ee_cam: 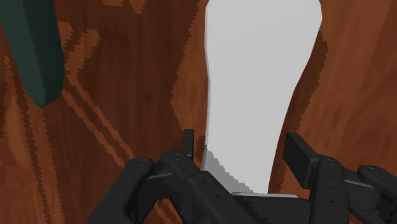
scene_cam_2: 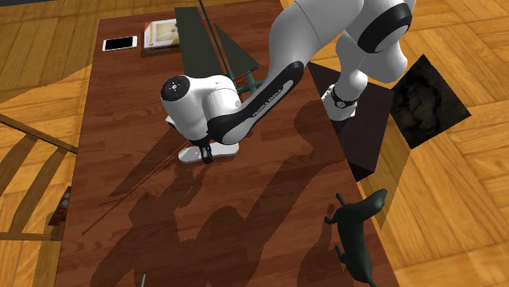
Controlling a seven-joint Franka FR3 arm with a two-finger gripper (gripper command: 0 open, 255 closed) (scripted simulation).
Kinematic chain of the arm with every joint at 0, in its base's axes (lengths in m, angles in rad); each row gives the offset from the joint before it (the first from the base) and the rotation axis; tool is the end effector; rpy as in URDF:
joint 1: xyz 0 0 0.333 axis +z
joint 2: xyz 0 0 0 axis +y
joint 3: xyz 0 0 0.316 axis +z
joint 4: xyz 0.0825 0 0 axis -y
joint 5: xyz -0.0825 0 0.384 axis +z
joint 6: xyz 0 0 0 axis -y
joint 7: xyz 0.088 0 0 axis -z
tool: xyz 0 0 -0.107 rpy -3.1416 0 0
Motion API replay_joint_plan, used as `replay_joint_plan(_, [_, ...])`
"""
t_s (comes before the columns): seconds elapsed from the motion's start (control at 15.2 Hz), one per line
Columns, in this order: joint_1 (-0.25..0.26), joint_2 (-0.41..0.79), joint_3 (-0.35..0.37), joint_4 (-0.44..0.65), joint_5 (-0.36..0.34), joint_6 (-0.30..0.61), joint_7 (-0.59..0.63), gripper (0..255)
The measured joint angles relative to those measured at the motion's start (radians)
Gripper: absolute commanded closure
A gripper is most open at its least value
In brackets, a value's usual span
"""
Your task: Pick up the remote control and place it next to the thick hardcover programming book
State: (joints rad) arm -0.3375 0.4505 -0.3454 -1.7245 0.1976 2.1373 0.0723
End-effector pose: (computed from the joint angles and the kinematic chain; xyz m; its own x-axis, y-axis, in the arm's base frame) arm 0.5299 -0.3922 0.3359 0.6742 -0.7385 -0.0085 -0.7385 -0.6740 -0.0172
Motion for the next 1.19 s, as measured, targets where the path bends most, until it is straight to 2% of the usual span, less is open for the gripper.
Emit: replay_joint_plan(1.19, [0.007,-0.084,-0.019,0.119,-0.040,-0.196,0.028,255])
